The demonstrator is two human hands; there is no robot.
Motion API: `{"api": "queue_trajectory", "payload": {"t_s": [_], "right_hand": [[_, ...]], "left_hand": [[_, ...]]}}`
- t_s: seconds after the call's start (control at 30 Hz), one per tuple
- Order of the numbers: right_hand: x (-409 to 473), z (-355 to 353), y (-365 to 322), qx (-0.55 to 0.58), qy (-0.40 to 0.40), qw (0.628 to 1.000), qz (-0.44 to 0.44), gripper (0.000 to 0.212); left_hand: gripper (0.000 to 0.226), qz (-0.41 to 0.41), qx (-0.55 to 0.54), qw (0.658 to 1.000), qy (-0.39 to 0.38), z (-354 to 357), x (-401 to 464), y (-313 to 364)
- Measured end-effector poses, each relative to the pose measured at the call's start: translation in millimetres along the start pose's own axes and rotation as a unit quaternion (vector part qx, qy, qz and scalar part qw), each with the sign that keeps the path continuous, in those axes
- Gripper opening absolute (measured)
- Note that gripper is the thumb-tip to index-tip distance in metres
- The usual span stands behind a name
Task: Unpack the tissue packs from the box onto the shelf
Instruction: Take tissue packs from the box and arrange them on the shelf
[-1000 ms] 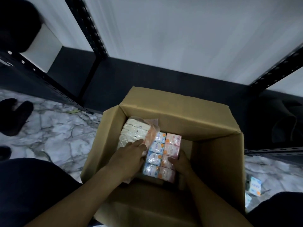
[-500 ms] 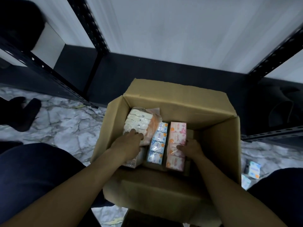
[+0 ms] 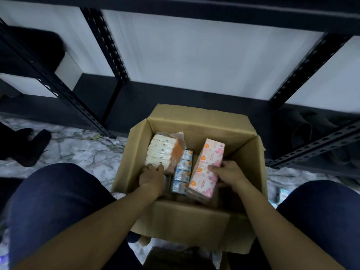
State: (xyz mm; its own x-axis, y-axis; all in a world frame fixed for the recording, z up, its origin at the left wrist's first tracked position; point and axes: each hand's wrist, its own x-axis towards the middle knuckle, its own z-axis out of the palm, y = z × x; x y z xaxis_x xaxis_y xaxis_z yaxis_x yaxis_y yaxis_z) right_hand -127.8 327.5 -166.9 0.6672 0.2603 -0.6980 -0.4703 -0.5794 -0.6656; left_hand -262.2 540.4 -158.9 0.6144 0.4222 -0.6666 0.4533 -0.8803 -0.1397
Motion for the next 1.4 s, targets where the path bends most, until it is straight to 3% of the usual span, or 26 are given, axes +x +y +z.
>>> {"api": "queue_trajectory", "payload": {"t_s": [0.13,0.43,0.63,0.73,0.93,1.1,1.23,1.4], "right_hand": [[-18,-2,-1,0.02,0.006,1.0,-0.011,0.032],[-36,-8,-3,0.043,0.019,0.998,-0.031,0.028],[-50,-10,-14,0.063,0.02,0.997,-0.037,0.028],[-61,-10,-20,0.079,0.019,0.996,-0.046,0.027],[-97,-16,-39,0.148,0.019,0.986,-0.071,0.01],[-138,-35,-64,0.189,0.025,0.973,-0.127,0.012],[-174,-51,-90,0.217,0.04,0.956,-0.191,0.028],[-227,-62,-129,0.251,0.04,0.929,-0.269,0.021]], "left_hand": [[0.077,-0.022,-0.001,0.999,0.036,11,0,8],[0.064,-0.077,-0.011,0.997,0.013,13,4,20],[0.103,-0.07,-0.096,0.993,-0.005,-20,-5,7],[0.109,-0.063,-0.154,0.986,-0.019,-45,-16,-5],[0.084,0.002,-0.266,0.964,-0.016,-86,-44,-22],[0.033,0.073,-0.352,0.933,-0.011,-146,-78,-36],[0.025,0.108,-0.362,0.925,0.041,-204,-123,-44],[0.033,0.137,-0.408,0.896,0.109,-259,-178,-64]]}}
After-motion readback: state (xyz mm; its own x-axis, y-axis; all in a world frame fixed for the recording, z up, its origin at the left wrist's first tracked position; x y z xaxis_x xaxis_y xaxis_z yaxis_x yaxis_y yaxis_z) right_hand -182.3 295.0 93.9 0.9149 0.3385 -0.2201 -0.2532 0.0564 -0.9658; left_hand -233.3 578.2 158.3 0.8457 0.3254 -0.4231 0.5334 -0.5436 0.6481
